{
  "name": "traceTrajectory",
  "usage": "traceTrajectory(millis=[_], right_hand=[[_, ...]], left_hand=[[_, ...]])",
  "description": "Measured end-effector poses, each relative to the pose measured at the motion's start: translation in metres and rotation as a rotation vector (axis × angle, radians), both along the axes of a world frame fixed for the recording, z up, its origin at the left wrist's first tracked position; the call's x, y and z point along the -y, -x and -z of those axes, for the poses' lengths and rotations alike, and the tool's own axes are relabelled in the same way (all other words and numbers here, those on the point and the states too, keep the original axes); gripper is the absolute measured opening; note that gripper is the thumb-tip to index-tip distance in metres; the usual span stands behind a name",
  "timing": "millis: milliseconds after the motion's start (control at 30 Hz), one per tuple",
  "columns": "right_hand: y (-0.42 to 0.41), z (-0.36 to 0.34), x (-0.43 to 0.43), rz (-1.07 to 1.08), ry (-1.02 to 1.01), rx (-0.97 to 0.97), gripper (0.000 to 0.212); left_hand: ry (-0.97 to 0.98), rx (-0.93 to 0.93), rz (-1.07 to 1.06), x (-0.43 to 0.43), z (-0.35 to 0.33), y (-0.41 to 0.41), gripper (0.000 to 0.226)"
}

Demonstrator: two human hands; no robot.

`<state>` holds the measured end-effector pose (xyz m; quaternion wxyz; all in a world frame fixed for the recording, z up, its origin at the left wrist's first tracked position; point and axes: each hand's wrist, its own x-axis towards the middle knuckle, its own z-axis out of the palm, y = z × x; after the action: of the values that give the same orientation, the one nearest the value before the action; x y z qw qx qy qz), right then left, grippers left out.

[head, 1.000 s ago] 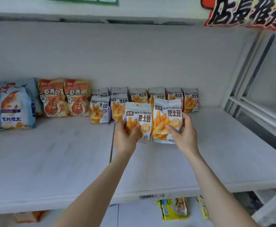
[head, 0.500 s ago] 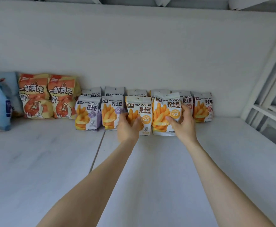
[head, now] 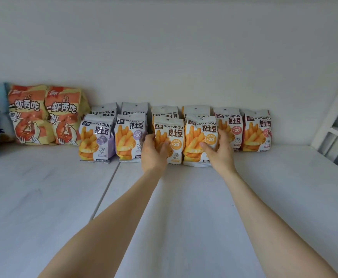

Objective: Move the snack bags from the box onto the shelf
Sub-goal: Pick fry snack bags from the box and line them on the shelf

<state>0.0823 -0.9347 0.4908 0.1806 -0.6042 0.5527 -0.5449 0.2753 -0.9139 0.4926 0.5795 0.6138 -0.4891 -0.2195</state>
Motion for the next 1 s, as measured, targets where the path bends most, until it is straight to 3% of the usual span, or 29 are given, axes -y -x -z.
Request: traceTrajectory(millis=[333, 567, 733, 867, 1000], right_hand=[[-0.009, 0.003, 0.001, 0.027, 0.003, -0.129, 0.067], [-0.011, -0.002, -0.010, 0.019, -0.071, -0.250, 0.091], [-0.010, -0.004, -0.020, 0.065, -0.073, -0.361, 0.097], [-0.004, -0.009, -0.032, 0.144, -0.066, -0.519, 0.094], [0.002, -0.016, -0.057, 0.208, -0.045, -0.653, 0.089]], left_hand=[[-0.025, 0.003, -0.052, 0.003, 0.004, 0.000, 0.045], [-0.034, 0.067, -0.034, -0.003, 0.004, -0.002, 0.064], [-0.036, 0.141, -0.036, -0.010, 0.010, -0.004, 0.084], [0.005, 0.199, -0.024, -0.024, 0.007, -0.004, 0.081], [0.029, 0.375, -0.001, -0.049, 0.000, -0.003, 0.077]])
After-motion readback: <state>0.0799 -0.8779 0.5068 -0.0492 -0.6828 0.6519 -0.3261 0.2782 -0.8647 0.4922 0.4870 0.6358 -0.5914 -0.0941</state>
